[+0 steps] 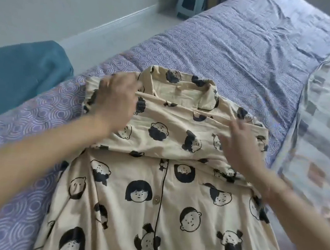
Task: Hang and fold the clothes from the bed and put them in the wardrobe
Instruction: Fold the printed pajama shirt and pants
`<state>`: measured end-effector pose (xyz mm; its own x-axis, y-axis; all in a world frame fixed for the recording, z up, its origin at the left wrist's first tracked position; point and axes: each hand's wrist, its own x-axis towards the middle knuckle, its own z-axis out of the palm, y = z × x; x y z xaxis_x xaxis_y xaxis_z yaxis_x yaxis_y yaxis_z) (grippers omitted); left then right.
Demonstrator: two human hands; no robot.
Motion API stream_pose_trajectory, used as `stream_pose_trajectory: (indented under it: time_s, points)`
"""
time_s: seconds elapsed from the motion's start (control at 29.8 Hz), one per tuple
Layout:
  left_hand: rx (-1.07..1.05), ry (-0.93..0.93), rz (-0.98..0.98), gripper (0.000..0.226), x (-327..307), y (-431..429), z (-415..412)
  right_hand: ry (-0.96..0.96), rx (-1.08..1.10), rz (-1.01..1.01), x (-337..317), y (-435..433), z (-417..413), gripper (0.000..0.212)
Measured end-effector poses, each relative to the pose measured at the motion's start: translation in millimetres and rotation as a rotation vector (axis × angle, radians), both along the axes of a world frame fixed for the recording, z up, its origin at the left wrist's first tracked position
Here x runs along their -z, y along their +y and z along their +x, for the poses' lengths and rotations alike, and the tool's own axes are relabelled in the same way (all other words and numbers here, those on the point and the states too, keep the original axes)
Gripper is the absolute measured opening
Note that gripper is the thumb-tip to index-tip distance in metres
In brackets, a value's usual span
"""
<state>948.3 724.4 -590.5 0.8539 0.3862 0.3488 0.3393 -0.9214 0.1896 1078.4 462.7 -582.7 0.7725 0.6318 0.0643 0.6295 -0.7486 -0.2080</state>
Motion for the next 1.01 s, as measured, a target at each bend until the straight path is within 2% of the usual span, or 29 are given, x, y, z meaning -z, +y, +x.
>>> stream_pose_trajectory:
  time_s: [0.13, 0.24, 0.34, 0.4, 0.5, 0.57, 0.67, 0.74, 0.81, 0.87, 0.91, 1.01]
  points:
    - [0.102, -0.003, -0.252, 0.032, 16.9, -79.9, -137.9, 0.084, -0.117, 0.266, 21.2, -45.1, -135.6, 0.02]
    - [0.066, -0.04, -0.394, 0.025, 19.6, -109.6, -231.6, 0.343, -0.156, 0.386, 28.4, -56.4, -226.6, 0.018]
    - [0.031, 0.016, -0.438, 0.027, 18.4, -131.5, -301.3, 0.605, -0.14, 0.345, 42.1, -51.4, -297.6, 0.024]
    - [0.035, 0.067, -0.442, 0.032, 23.6, -144.0, -322.6, 0.595, -0.149, 0.301, 43.6, -45.9, -315.1, 0.031]
    - [0.005, 0.217, -0.409, 0.054, 24.5, -158.1, -367.2, 0.659, -0.13, 0.218, 36.0, -47.2, -345.9, 0.041]
    - [-0.006, 0.292, -0.443, 0.067, 26.9, -159.6, -379.3, 0.562, -0.19, 0.234, 28.4, -51.4, -354.4, 0.038]
    - [-0.026, 0.496, -0.399, 0.116, 25.4, -160.5, -404.8, 0.43, -0.334, 0.138, 32.2, -59.0, -383.7, 0.045]
    - [-0.055, 0.541, -0.35, 0.134, 26.7, -162.7, -415.5, 0.336, -0.358, 0.101, 43.9, -62.8, -405.6, 0.048]
    - [-0.103, 0.436, -0.334, 0.123, 29.7, -166.2, -419.0, 0.265, -0.387, 0.103, 53.7, -64.5, -419.2, 0.06]
    - [-0.169, 0.275, -0.326, 0.092, 28.2, -168.4, -412.4, 0.228, -0.384, 0.121, 58.0, -63.6, -422.7, 0.066]
    - [-0.208, 0.227, -0.308, 0.08, 27.3, -168.3, -406.9, 0.221, -0.365, 0.147, 56.5, -61.7, -420.6, 0.059]
    - [-0.301, 0.233, -0.297, 0.071, 30.7, -167.4, -393.9, 0.138, -0.329, 0.191, 52.4, -56.7, -413.6, 0.023]
